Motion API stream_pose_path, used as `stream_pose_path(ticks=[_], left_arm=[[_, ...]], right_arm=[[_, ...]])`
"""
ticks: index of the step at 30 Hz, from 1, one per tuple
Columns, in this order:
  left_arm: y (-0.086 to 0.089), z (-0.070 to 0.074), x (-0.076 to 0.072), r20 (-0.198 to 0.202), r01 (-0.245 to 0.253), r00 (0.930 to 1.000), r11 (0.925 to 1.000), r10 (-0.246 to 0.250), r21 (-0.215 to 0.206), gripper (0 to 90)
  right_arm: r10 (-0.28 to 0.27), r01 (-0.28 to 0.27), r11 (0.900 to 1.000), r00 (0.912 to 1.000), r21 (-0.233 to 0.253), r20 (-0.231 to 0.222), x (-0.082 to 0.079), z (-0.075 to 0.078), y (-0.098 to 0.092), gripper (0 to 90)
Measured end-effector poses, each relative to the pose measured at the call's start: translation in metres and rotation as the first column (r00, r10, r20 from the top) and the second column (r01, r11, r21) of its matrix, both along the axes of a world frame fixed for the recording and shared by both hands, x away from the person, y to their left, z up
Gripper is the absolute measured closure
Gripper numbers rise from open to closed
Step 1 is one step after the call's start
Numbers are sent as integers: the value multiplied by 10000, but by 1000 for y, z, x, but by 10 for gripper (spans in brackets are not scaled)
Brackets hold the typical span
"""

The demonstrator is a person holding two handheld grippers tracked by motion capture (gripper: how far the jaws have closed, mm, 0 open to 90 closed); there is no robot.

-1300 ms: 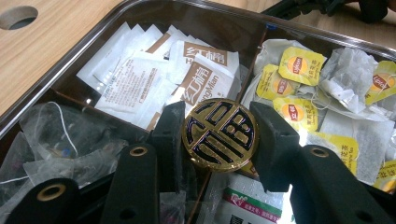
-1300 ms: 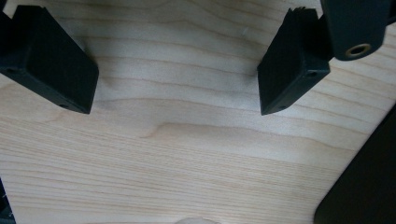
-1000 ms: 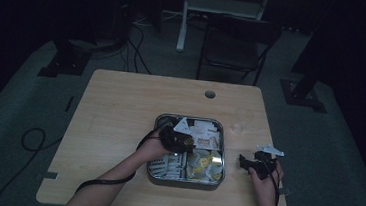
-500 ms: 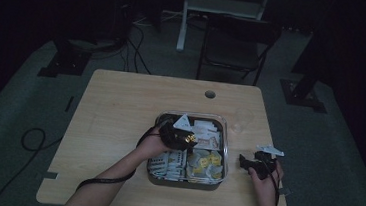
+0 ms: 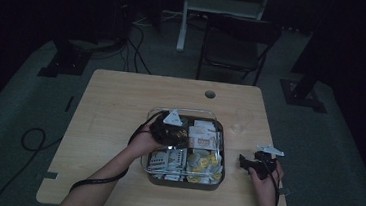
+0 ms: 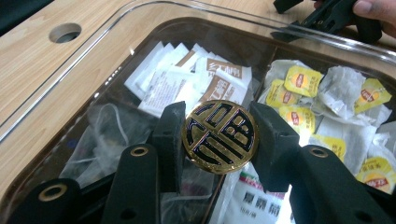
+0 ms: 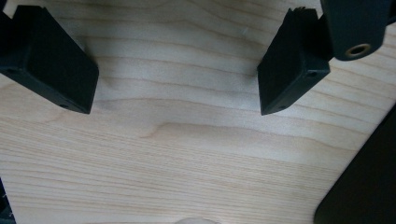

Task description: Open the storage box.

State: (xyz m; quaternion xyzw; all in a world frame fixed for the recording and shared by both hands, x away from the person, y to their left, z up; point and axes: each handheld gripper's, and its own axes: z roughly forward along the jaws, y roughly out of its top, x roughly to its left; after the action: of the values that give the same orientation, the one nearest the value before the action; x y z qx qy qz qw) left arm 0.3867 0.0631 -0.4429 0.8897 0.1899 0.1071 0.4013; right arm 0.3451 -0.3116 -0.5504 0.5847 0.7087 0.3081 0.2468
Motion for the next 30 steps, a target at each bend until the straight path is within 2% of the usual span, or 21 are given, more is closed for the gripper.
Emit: stream_pose_path(ticks=[13, 30], left_arm=[[25, 3, 3, -6, -588, 9983, 9983, 588, -9, 595], [57, -1, 4, -165, -1384, 9902, 9904, 1385, 54, 596]], right_arm=[[-23, 23, 10000, 10000, 25, -27, 0, 0, 0, 122], [-18, 18, 10000, 10000, 22, -22, 0, 0, 0, 122]])
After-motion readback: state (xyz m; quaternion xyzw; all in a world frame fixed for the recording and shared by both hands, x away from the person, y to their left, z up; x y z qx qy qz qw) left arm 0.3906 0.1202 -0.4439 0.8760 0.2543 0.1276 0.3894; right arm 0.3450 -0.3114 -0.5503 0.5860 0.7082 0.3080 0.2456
